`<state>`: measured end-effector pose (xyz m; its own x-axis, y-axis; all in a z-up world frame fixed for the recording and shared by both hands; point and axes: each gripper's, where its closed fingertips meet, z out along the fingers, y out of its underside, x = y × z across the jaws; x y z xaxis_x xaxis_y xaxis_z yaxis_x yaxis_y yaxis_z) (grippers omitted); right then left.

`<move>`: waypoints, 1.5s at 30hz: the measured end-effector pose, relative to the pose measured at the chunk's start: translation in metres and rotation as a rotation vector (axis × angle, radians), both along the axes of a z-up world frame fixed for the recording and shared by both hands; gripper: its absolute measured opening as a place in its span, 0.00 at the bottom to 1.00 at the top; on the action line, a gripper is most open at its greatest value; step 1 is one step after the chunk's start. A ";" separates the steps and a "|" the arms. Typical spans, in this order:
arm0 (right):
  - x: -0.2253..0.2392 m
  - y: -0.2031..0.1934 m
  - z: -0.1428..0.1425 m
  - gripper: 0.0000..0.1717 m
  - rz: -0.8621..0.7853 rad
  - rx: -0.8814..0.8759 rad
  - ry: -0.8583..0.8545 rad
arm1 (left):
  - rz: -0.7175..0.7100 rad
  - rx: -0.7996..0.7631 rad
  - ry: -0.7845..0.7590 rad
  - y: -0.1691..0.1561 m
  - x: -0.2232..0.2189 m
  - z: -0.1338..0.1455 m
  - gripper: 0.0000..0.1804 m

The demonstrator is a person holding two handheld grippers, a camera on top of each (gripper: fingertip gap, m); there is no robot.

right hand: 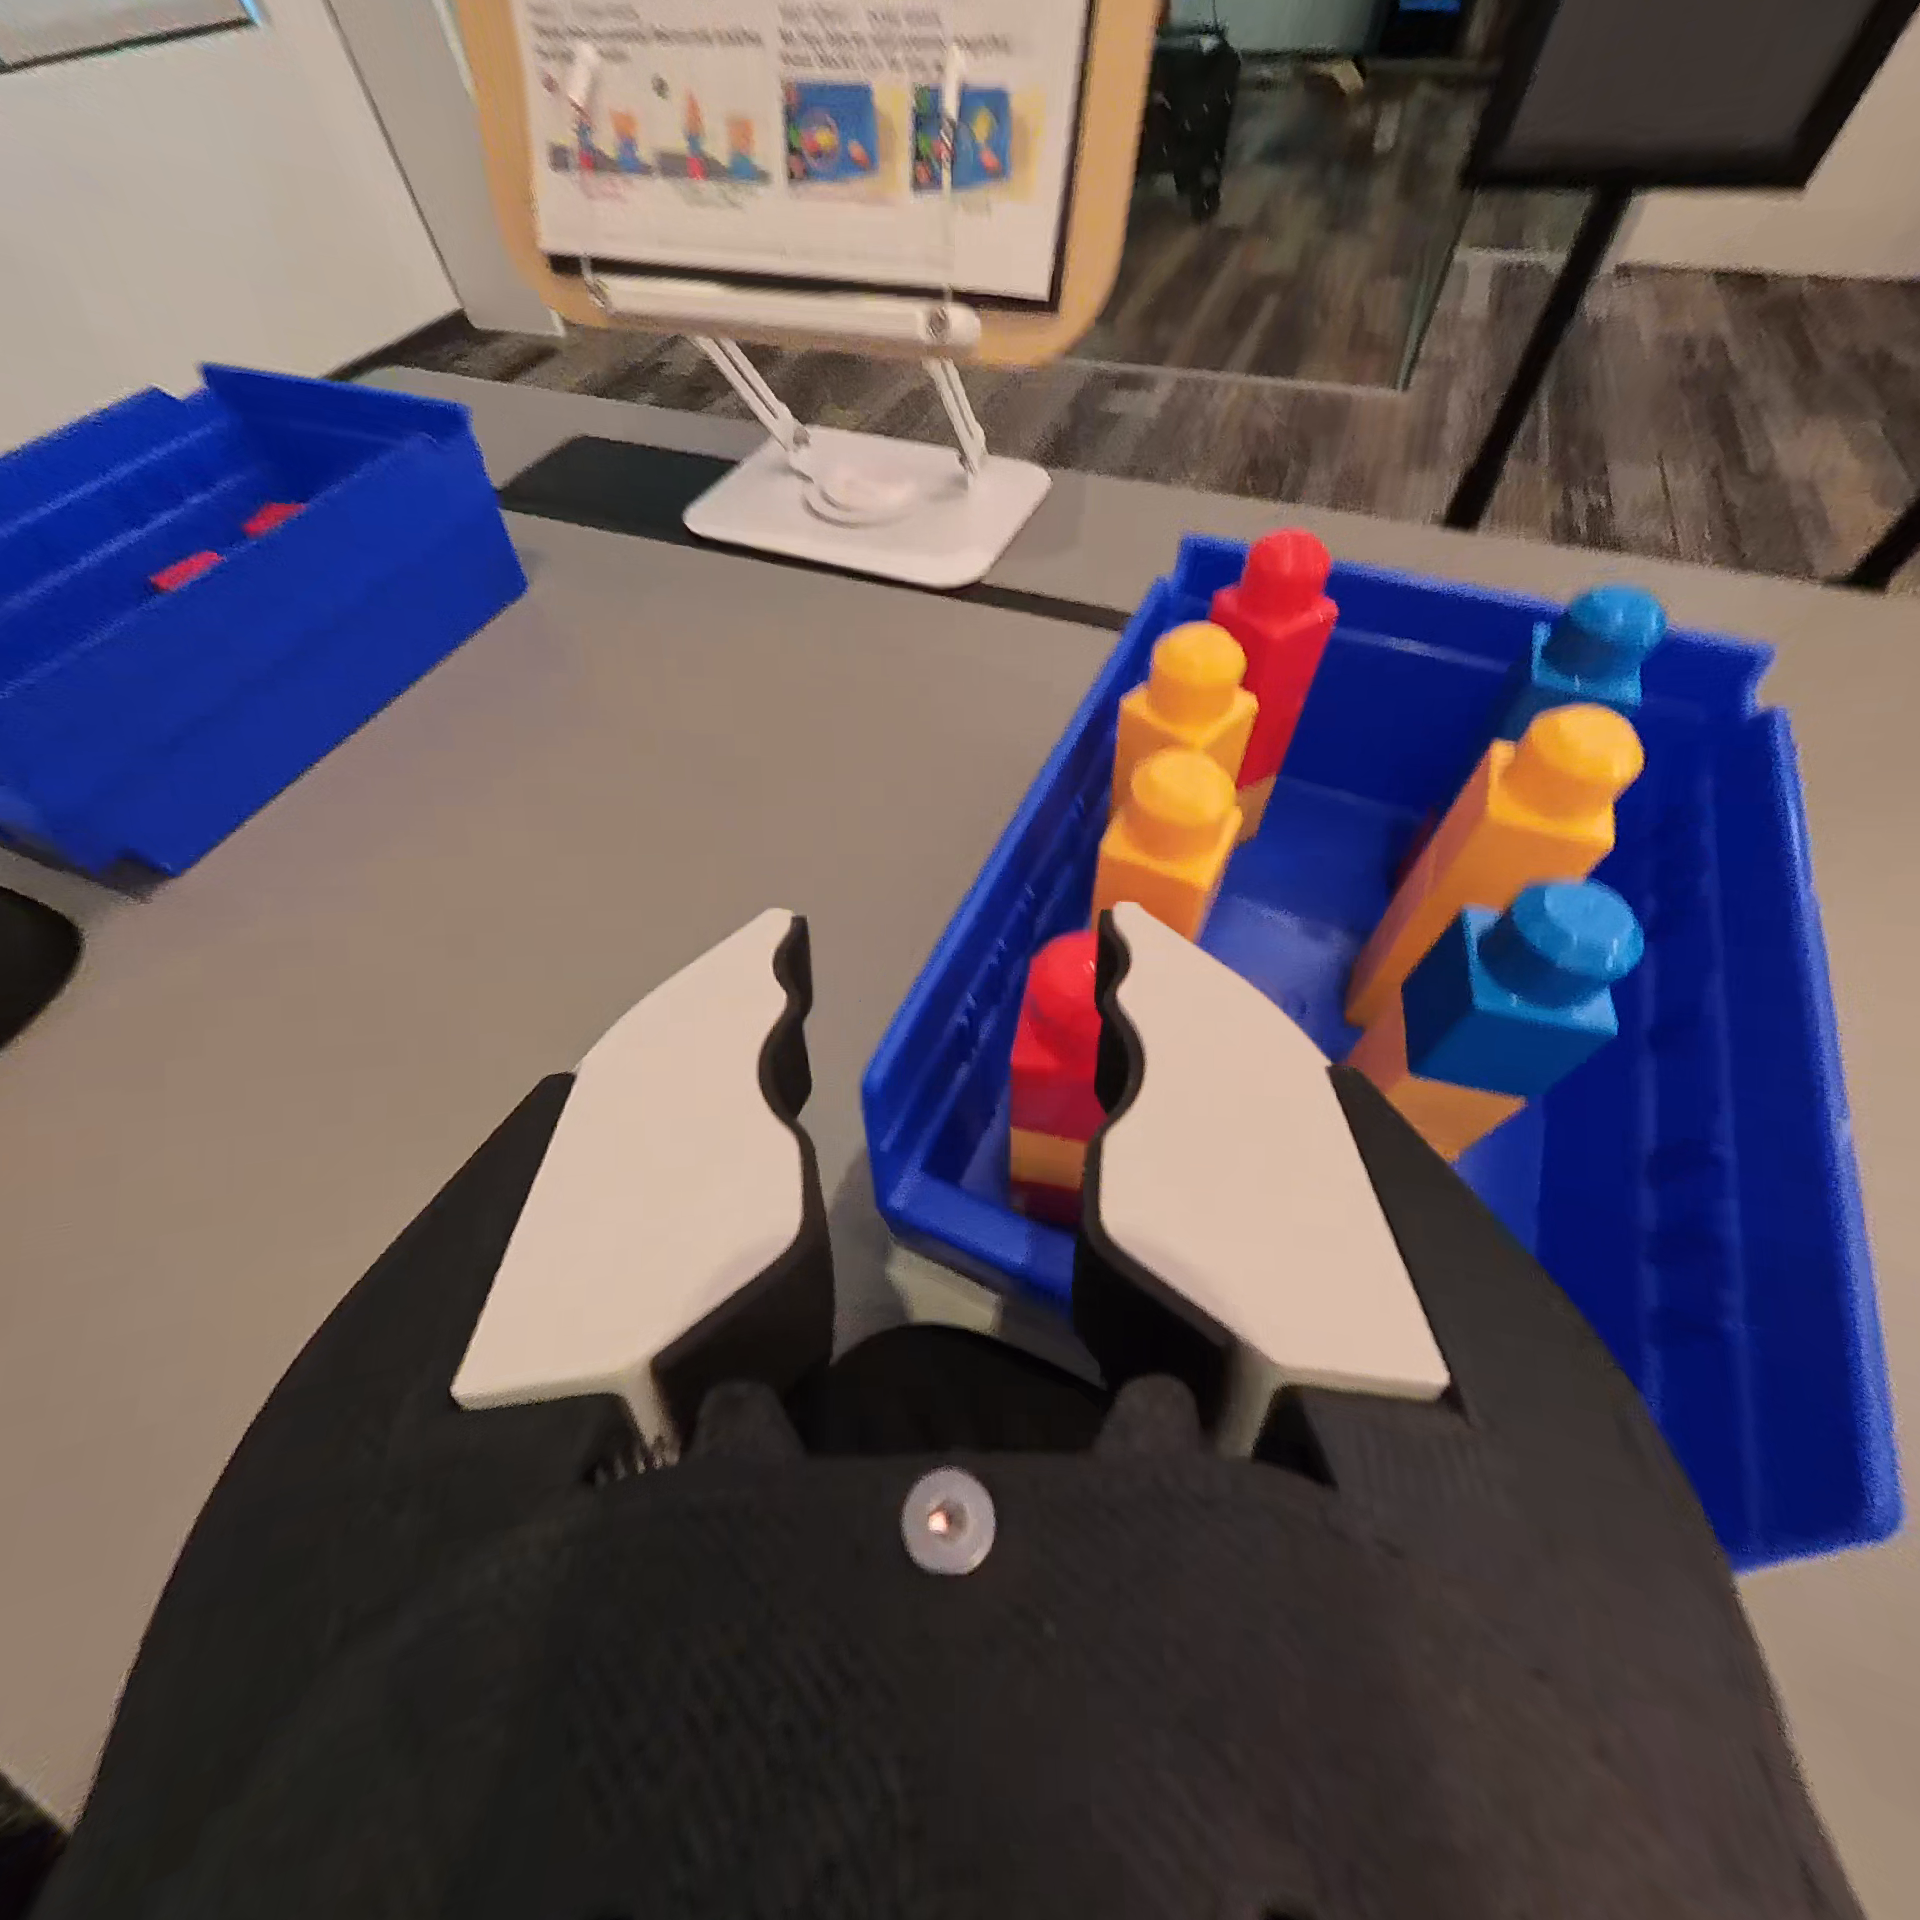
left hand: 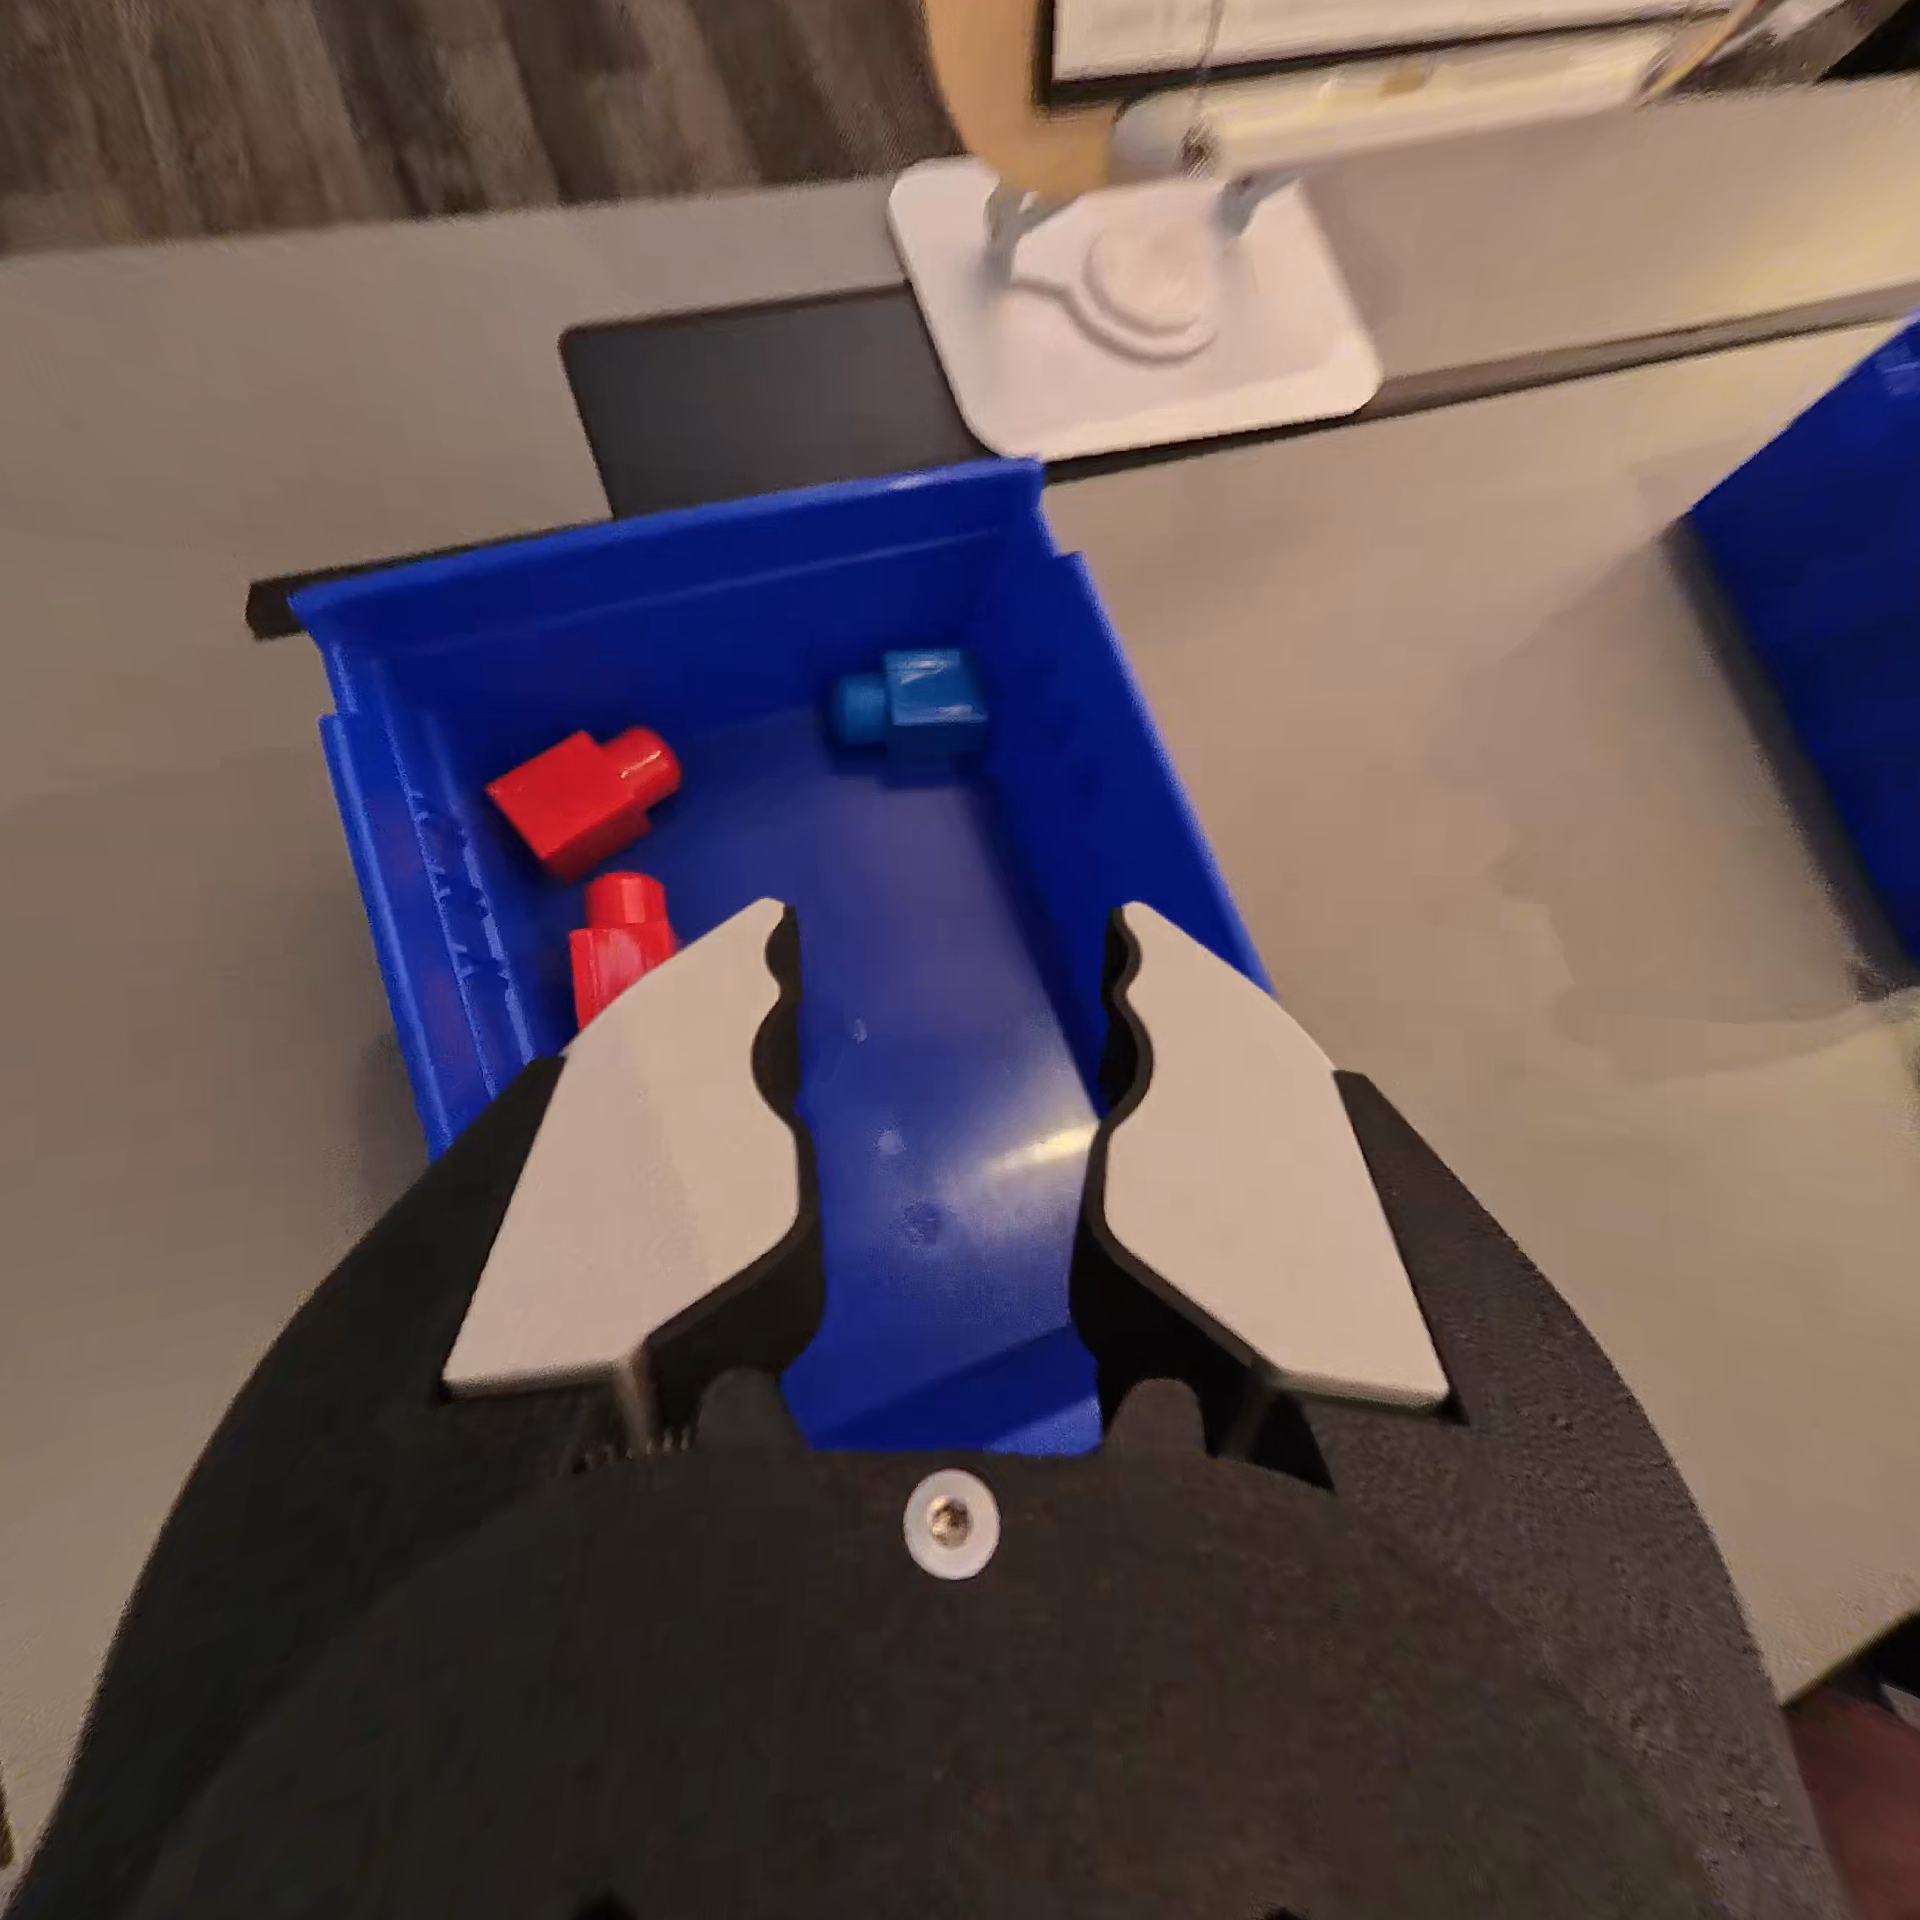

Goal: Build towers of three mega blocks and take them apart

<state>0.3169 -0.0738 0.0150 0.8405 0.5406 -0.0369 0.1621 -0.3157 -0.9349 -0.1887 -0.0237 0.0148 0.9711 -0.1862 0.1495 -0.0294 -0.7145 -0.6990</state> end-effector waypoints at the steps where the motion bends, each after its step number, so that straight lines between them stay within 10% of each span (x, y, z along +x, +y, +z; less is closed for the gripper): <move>1: -0.007 -0.002 0.010 0.31 0.024 0.021 -0.007 | 0.007 -0.030 0.025 0.006 -0.003 -0.011 0.31; 9: -0.086 -0.014 0.083 0.32 0.328 0.147 -0.034 | 0.007 -0.059 -0.159 0.069 0.019 -0.074 0.31; 17: -0.151 -0.001 0.133 0.32 0.541 0.232 -0.073 | -0.041 -0.009 -0.006 0.099 0.025 -0.112 0.40; 45: -0.140 0.027 0.137 0.30 0.559 0.210 0.068 | -0.009 -0.052 0.380 0.115 0.012 -0.157 0.37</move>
